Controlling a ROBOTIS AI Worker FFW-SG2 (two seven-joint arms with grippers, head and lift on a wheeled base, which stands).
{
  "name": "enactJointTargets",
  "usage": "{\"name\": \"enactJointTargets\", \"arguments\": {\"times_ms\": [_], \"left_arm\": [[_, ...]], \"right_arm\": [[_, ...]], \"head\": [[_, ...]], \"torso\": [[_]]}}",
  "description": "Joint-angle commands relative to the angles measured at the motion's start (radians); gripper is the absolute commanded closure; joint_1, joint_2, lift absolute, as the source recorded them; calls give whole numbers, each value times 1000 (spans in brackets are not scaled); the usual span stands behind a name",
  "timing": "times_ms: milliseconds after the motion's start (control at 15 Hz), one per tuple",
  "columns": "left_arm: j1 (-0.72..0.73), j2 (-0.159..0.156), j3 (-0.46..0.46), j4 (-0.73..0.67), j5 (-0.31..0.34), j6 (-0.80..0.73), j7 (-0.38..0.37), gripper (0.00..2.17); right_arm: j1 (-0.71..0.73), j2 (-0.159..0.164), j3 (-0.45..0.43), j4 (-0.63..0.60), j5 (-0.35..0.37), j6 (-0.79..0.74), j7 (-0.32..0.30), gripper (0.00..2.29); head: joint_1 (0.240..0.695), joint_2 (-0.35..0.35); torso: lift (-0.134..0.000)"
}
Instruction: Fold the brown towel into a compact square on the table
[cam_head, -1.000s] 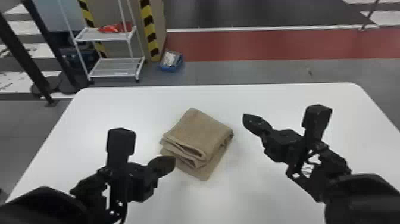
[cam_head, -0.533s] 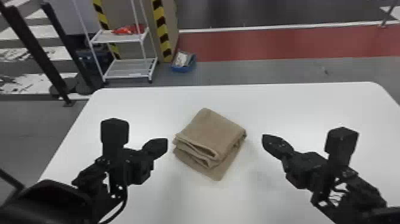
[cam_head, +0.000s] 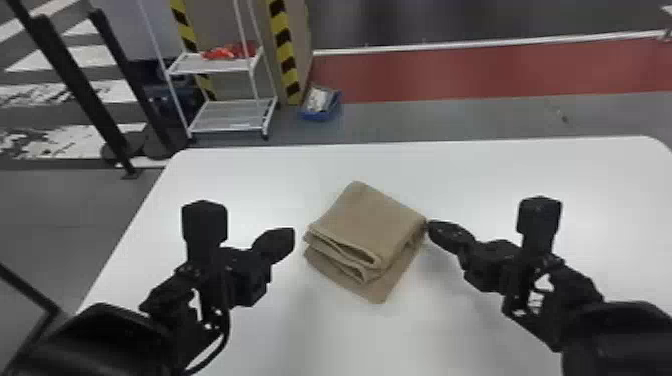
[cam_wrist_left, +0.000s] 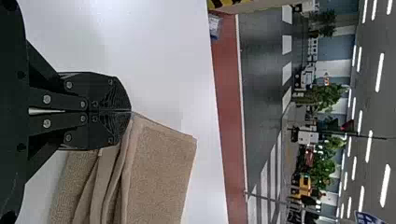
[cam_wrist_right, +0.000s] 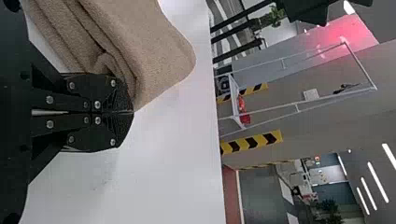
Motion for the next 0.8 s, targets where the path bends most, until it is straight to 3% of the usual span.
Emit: {"name": "enactJointTargets", "arguments": {"times_ms": [0, 400, 533, 667, 733], "left_arm": [[5, -3, 0, 24, 14, -45, -2, 1912], [5, -9, 1, 31, 22, -63, -2, 1912], [-18, -9, -2, 64, 23, -91, 0, 1912], [-23, -9, -5, 83, 14, -131, 6, 1912], [-27, -7, -11, 110, 5, -177, 11, 1912]], "right_arm": [[-98, 32, 12, 111, -3, -28, 0, 2105], [-358, 81, 38, 444, -35, -172, 11, 2105], [-315, 78, 40, 388, -37, -157, 22, 2105], [-210, 53, 35, 223, -41, -117, 23, 2105], [-159, 42, 23, 152, -49, -108, 52, 2105]], "head": [[695, 167], [695, 178], [695, 179], [695, 184], [695, 189]], "torso": [[-128], [-128], [-128], [-128], [-128]]}}
